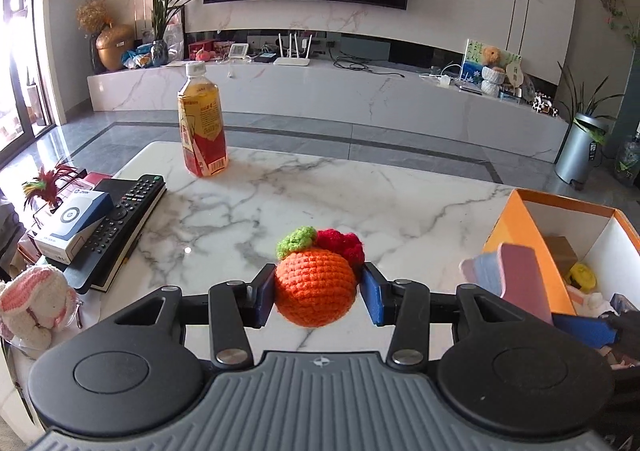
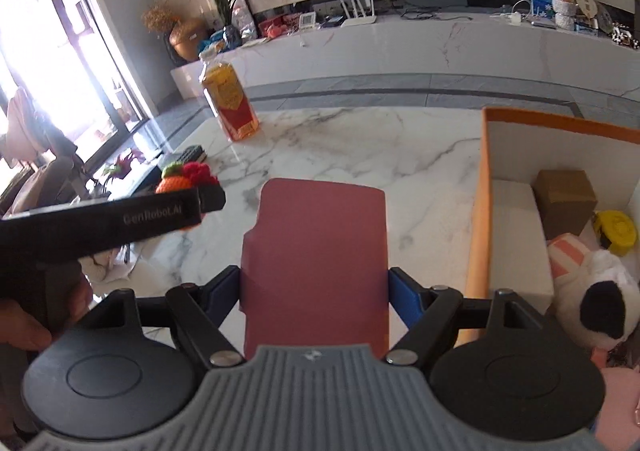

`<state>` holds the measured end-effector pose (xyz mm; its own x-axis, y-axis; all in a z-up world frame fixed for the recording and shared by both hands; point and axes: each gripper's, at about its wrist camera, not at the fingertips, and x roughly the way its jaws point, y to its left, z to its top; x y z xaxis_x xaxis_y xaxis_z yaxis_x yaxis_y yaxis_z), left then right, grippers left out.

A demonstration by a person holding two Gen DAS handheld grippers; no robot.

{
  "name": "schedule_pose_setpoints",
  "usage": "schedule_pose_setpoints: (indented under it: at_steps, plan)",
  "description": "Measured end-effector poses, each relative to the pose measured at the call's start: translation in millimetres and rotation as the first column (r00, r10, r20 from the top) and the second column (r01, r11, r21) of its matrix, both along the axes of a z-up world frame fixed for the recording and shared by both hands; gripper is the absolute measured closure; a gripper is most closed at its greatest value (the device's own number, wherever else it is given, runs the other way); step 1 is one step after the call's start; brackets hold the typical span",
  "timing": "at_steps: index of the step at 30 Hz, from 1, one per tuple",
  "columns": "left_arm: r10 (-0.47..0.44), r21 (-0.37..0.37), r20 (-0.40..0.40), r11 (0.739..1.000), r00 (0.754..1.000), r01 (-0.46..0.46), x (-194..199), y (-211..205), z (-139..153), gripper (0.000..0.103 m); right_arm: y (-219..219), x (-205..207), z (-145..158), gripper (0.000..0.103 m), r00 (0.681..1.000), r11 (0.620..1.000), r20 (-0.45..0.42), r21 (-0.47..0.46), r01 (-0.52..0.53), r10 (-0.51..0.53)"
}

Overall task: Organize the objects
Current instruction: 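Carry the pink wallet over the orange box while left carries the crochet fruit, then lower the pink wallet into the orange box and open the right gripper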

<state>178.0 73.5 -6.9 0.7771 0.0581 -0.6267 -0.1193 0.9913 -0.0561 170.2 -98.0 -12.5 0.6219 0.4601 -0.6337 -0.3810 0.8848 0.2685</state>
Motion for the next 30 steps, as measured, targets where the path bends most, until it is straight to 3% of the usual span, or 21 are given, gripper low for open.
schedule_pose_setpoints:
  at_steps: [5,7,10,18,22,25,30]
  plan:
    - [-0.033,-0.022,0.04,0.999,0.999,0.034,-6.0,-15.0,-0.5,0.051,-24.1,-3.5,19.1,0.023,0.997,0.999,0.062,0.005,0.042,-0.043]
    - [-0.055,-0.011,0.049,0.998,0.997,0.056,-7.7,-22.1,-2.7,0.051,-29.6,-1.7,21.9,0.023,0.999,1.0,0.049,-0.021,0.011,-0.01]
    - [-0.101,-0.003,0.043,0.995,0.994,0.101,-8.2,-33.7,-7.9,0.051,-46.6,-1.4,25.1,0.023,0.999,0.999,0.038,0.035,0.005,-0.006]
    - [-0.155,-0.027,0.065,0.987,0.986,0.157,-8.3,-45.6,-19.6,0.051,-105.8,15.8,34.4,0.023,0.983,0.986,0.075,0.006,0.167,-0.167]
    - [-0.17,0.032,0.098,0.985,0.98,0.168,-14.4,-54.6,-23.2,0.051,-136.7,44.1,22.4,0.023,0.968,0.962,0.074,-0.118,0.248,-0.24]
    - [-0.189,0.016,0.086,0.982,0.978,0.189,-13.5,-56.3,-23.7,0.051,-158.8,73.5,4.2,0.023,0.954,0.947,-0.016,-0.126,0.296,-0.301]
    - [-0.202,0.024,0.08,0.979,0.976,0.201,-13.2,-58.0,-26.1,0.051,-168.5,102.3,-16.3,0.023,0.937,0.917,-0.039,-0.225,0.33,-0.347]
